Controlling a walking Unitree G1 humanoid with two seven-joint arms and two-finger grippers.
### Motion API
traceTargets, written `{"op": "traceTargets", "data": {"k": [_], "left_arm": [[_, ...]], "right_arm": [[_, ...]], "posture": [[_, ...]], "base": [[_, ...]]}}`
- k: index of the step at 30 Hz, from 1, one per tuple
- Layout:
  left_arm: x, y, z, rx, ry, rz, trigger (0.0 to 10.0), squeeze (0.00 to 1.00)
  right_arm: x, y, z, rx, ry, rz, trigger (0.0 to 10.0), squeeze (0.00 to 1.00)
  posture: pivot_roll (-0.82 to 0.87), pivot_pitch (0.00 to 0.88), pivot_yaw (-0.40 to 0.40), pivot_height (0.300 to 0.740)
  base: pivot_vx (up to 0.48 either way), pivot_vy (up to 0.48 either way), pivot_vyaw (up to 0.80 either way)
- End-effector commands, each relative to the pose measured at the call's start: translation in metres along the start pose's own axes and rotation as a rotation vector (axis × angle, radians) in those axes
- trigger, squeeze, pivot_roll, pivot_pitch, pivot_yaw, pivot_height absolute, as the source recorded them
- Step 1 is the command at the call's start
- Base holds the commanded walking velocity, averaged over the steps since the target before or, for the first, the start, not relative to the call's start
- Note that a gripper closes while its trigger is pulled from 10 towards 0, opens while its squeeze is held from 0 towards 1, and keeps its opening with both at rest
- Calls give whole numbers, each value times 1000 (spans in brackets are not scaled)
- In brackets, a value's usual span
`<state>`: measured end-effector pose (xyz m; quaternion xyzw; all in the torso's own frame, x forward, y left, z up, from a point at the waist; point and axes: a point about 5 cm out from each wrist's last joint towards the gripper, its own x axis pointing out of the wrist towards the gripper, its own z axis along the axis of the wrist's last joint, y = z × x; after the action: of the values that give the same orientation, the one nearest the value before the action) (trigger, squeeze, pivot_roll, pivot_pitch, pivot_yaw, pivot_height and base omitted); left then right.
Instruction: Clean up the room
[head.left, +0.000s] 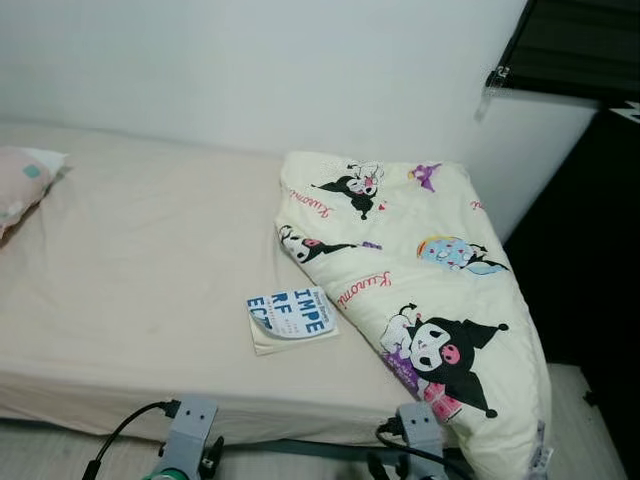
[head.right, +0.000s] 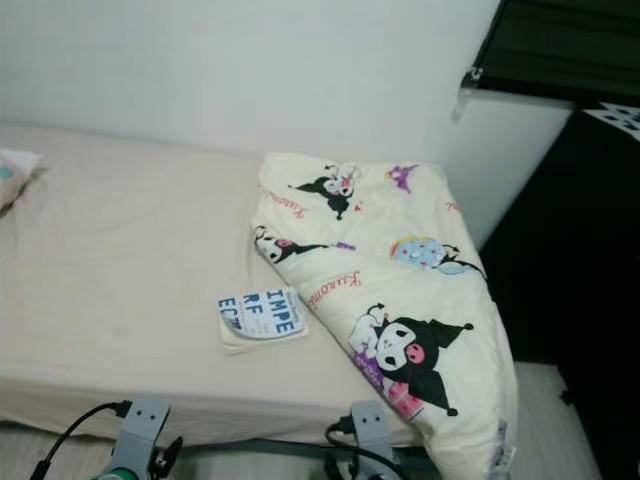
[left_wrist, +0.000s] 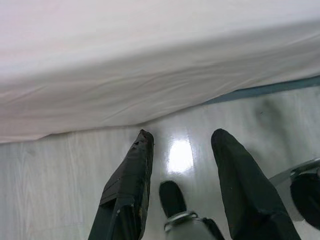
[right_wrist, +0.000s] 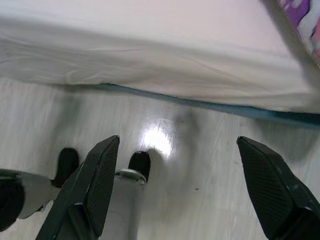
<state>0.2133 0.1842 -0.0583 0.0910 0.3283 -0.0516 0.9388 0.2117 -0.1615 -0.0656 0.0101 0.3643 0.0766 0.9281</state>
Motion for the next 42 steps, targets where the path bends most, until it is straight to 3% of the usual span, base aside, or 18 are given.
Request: {"op": "traceTargets", "data": {"k": [1,14,19,21,22,24,25,26,28,31,33,36,42], "left_arm": [[-3,-1,-10,-12,29,-4,10000,0],[-4,-1,-11,-18,36,4,10000,0],[-3,3,-6,-13,4,26,10000,0],[0,11,15,35,-96,40,10000,0],[0,11,15,35,-96,40,10000,0],[5,20,66,80,-303,47,10000,0],[5,22,84,90,-372,49,10000,0],[5,22,84,90,-372,49,10000,0],[4,22,131,97,-529,41,10000,0],[2,20,147,98,-576,36,10000,0],[0,14,173,96,-652,23,10000,0],[-1,10,183,89,-675,16,10000,0],[0,0,175,66,-638,-1,10000,0]], "right_arm": [[-1,4,-7,8,24,7,10000,0],[-2,3,-9,5,28,6,10000,0],[0,4,0,-24,-24,13,10000,0],[4,8,26,-23,-144,27,10000,0],[4,8,26,-23,-144,27,10000,0],[9,16,81,-5,-372,48,10000,0],[9,20,99,2,-445,55,10000,0],[9,20,99,2,-445,55,10000,0],[7,30,139,-10,-581,70,10000,0],[5,34,150,-21,-619,74,10000,0],[3,43,167,-30,-674,87,10000,0],[2,47,171,-29,-691,93,10000,0],[2,49,153,-29,-659,109,10000,0]], "posture": [[41,3,-33,740],[40,7,-34,740],[41,13,-34,740],[41,20,-34,740],[41,20,-34,740],[36,24,-33,740],[35,27,-32,740],[35,27,-32,740],[34,26,-30,740],[34,26,-29,740],[35,25,-28,740],[35,25,-25,740],[27,27,-20,740]], "base": [[0,0,0],[0,286,0],[0,0,0],[0,0,0],[0,0,0],[0,0,0],[0,0,0],[0,0,0],[0,0,0],[0,0,0],[0,0,0],[0,0,0],[0,-289,0]]}}
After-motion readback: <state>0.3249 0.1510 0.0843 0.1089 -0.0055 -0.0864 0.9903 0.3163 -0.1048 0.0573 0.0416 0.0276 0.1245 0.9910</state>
